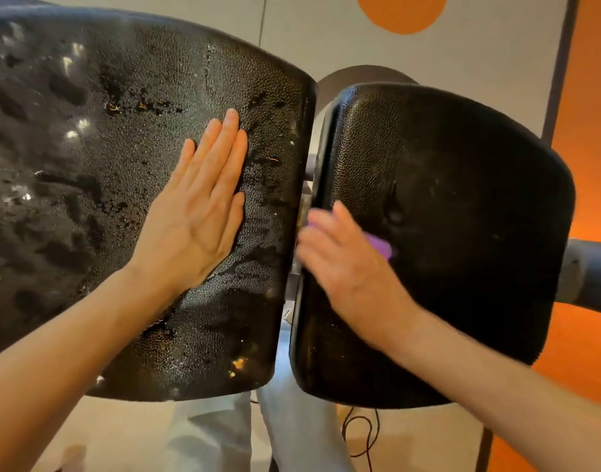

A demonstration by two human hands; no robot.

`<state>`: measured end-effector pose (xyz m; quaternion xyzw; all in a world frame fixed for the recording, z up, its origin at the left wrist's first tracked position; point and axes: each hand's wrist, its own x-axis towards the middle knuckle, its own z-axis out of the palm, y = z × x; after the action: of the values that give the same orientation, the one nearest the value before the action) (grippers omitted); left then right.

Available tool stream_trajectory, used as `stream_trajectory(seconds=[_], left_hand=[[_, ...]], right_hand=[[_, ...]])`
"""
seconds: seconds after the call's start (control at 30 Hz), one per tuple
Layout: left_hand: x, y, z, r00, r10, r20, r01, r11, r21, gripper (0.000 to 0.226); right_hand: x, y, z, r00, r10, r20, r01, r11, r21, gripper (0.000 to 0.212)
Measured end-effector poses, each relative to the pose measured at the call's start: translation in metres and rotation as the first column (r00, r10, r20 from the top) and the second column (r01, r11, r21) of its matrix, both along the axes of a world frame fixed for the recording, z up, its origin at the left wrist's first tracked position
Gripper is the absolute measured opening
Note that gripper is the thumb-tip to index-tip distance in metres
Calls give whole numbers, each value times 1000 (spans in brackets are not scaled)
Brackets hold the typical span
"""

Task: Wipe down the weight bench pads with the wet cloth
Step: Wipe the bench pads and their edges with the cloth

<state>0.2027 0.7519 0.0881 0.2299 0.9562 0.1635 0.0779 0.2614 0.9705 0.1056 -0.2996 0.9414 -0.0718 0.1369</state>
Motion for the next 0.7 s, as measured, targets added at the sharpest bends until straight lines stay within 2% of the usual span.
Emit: stream_trajectory(seconds=[0.13, 0.23, 0.3, 0.33, 0.37, 0.4, 0.43, 0.47, 0.5, 0.53, 0.57, 0.6, 0.7], left_hand=[[-1, -3, 3, 1000, -11, 21, 12, 1000, -20, 60], [-1, -1, 6, 999, -17, 44, 18, 999, -38, 60], [0, -1, 9, 998, -24, 59, 27, 998, -49, 60], [1, -1, 11, 997, -24, 68, 27, 998, -51, 60], [1, -1, 13, 997, -22, 80, 26, 998, -51, 60], [2, -1, 15, 996, -19, 90, 23, 999, -48, 60], [1, -1, 16, 995, -17, 99, 21, 999, -41, 60], [0, -2, 18, 994, -19, 105, 22, 999, -32, 60], [-1, -3, 19, 994, -27, 109, 30, 999, -25, 60], [-3, -5, 20, 993, -44, 108, 47, 999, -25, 60], [-6, -6, 20, 993, -64, 102, 67, 997, -28, 61], [-10, -8, 21, 992, -82, 91, 85, 996, -31, 61], [-26, -10, 21, 991, -119, 64, 121, 992, -35, 61]], right_hand=[[114, -14, 8, 964, 226, 137, -213, 971, -108, 20], [117, -10, 15, 952, 285, 108, -267, 951, -154, 43], [108, -8, 26, 950, 261, 170, -218, 947, -237, 46], [104, -9, 29, 958, 188, 216, -119, 948, -296, 41], [99, -10, 32, 960, 52, 276, 54, 931, -362, 35], [93, -13, 36, 930, -136, 342, 283, 860, -425, 29], [84, -15, 41, 837, -342, 426, 529, 706, -471, 24], [71, -18, 47, 697, -506, 509, 717, 493, -493, 20], [57, -20, 52, 542, -607, 581, 829, 274, -488, 19], [42, -21, 55, 401, -656, 639, 882, 87, -464, 20], [27, -23, 56, 299, -685, 665, 889, -54, -455, 21], [12, -24, 54, 236, -717, 656, 872, -142, -468, 23], [-29, -40, 37, 131, -821, 556, 791, -252, -558, 30]])
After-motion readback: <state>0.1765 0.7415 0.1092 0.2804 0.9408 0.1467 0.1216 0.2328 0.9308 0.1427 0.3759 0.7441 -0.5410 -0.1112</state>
